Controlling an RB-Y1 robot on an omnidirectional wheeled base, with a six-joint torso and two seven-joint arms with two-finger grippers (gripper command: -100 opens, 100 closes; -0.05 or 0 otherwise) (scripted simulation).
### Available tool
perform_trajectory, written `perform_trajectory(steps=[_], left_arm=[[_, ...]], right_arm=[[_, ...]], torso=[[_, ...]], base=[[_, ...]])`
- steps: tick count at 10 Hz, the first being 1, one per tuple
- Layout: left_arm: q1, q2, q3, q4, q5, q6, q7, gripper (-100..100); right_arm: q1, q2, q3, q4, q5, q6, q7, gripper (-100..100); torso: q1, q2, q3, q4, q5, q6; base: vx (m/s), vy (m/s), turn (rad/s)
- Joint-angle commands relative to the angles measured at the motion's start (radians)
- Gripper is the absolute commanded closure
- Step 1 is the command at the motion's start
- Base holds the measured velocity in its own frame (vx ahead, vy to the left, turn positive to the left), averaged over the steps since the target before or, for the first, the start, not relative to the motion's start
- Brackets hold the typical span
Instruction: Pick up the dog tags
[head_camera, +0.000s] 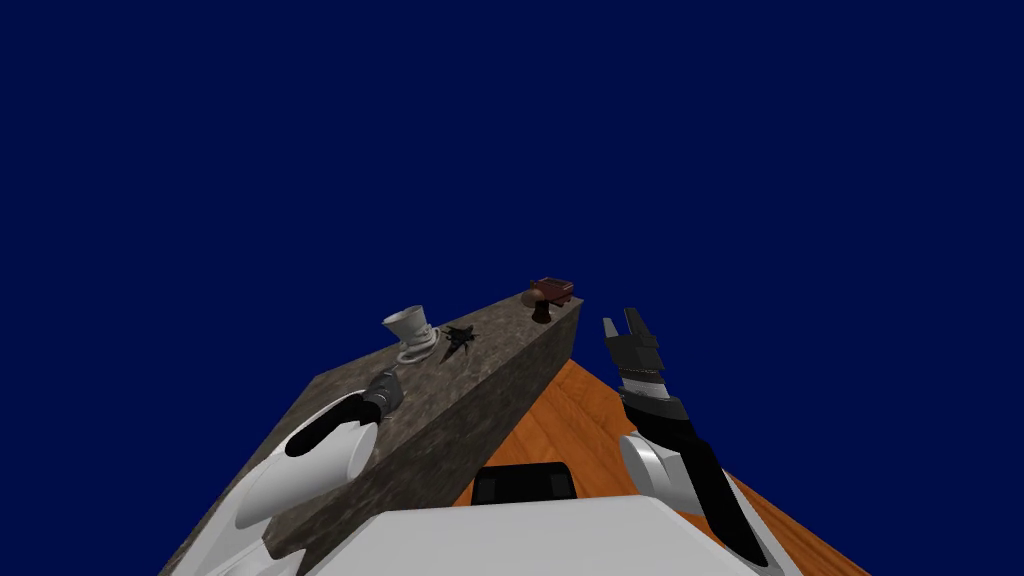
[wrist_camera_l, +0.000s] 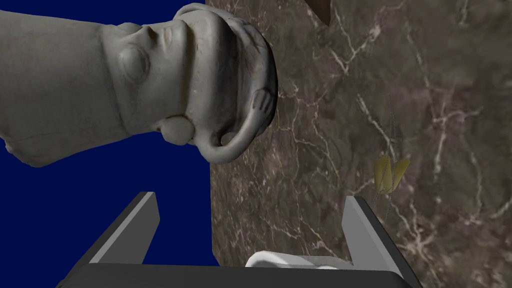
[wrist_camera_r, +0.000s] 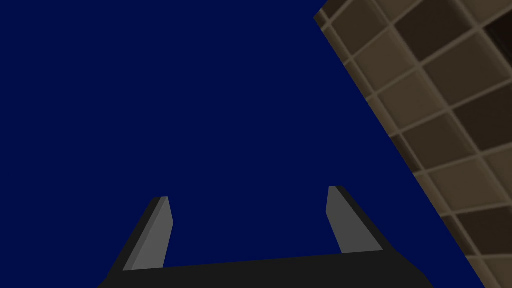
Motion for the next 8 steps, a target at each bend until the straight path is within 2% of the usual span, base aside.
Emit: perform_trajectory(steps=[1,4,8], left_arm=[[-0.008,0.002,0.014,0.012,0.0,0.05,0.022,-100],[-0.014,0.004,0.022,0.023,-0.001,0.108,0.034,-100],[-0.023,0.015,0.042,0.065,-0.001,0.233,0.073,-100]], right_arm=[[0.0,0.0,0.0,0.0,0.0,0.0,0.0,0],[0.0,0.0,0.0,0.0,0.0,0.0,0.0,0],[0.0,0.0,0.0,0.0,0.0,0.0,0.0,0]], torso=[[0.0,0.0,0.0,0.0,0.0,0.0],[0.0,0.0,0.0,0.0,0.0,0.0],[0.001,-0.001,0.0,0.0,0.0,0.0]], base=[[-0.001,0.005,-0.174],[0.0,0.004,-0.096],[0.005,0.011,-0.142]])
